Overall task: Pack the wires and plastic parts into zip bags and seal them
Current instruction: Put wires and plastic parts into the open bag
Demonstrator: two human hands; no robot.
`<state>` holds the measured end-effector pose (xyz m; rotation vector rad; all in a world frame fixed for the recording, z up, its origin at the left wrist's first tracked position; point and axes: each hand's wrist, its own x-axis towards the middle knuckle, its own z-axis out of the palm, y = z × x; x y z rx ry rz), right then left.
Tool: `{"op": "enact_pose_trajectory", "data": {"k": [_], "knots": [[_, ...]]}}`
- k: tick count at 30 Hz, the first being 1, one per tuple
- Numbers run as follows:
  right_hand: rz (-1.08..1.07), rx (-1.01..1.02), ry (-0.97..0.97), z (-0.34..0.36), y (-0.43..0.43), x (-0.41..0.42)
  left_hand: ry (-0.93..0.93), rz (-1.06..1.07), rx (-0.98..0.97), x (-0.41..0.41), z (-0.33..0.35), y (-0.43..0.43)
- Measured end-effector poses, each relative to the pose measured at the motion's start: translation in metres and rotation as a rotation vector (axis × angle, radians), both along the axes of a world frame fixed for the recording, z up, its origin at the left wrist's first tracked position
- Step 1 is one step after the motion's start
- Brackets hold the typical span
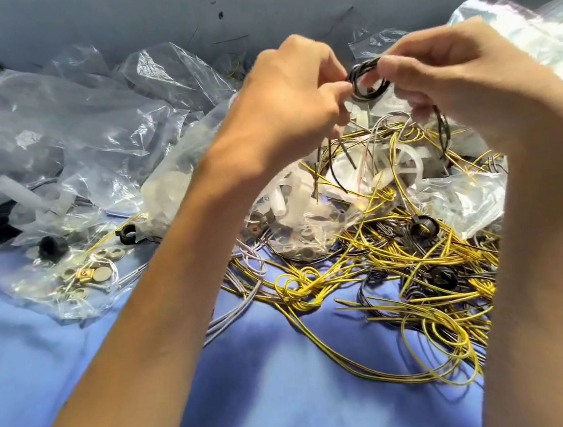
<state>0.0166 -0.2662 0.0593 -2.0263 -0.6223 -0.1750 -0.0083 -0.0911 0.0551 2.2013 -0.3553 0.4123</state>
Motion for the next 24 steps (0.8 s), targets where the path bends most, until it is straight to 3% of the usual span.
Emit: {"op": "enact_pose_trajectory", "data": {"k": [9, 12, 17, 24], "knots": [[-0.207, 0.010, -0.397, 0.004, 0.007, 0.001, 0.091, -0.122, 0.081, -0.007, 0.011, 0.022], [-0.240, 0.048, -0.369, 0.004, 0.015, 0.005, 0.098, -0.135, 0.009, -0.009, 0.011, 0.020], [-0.107, 0.162, -0.230, 0.004, 0.024, 0.001, 0.090, -0.152, -0.071, -0.010, 0.015, 0.021], [-0.007, 0.140, -0.166, 0.006, 0.045, -0.001, 0.071, -0.081, -0.153, -0.009, 0.014, 0.022]]}}
